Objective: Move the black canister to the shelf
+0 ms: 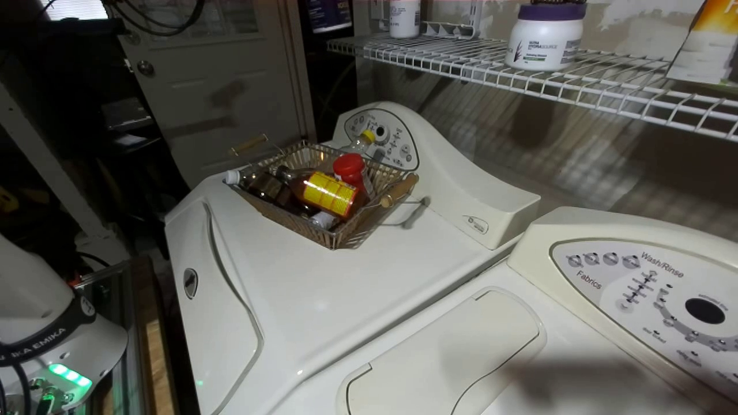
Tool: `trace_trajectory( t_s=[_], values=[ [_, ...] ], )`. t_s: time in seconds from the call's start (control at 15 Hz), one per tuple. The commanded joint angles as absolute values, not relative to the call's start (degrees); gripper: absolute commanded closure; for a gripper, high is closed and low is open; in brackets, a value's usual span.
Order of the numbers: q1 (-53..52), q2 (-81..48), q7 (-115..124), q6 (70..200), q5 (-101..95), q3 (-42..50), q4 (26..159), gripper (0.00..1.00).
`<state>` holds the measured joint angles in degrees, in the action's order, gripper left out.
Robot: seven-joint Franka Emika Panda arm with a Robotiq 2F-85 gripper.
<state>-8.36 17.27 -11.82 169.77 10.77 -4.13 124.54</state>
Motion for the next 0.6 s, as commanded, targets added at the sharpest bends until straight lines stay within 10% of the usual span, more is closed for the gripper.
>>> trace_trajectory(
  t_s=[0.0,0.53],
  values=[
    [-8.7,11.9,-12.8,173.0,11.6,-2.6,118.0,0.32],
    [-10.9,0.5,-18.7,174.3,16.9,0.7,105.9,0.32]
  ],
)
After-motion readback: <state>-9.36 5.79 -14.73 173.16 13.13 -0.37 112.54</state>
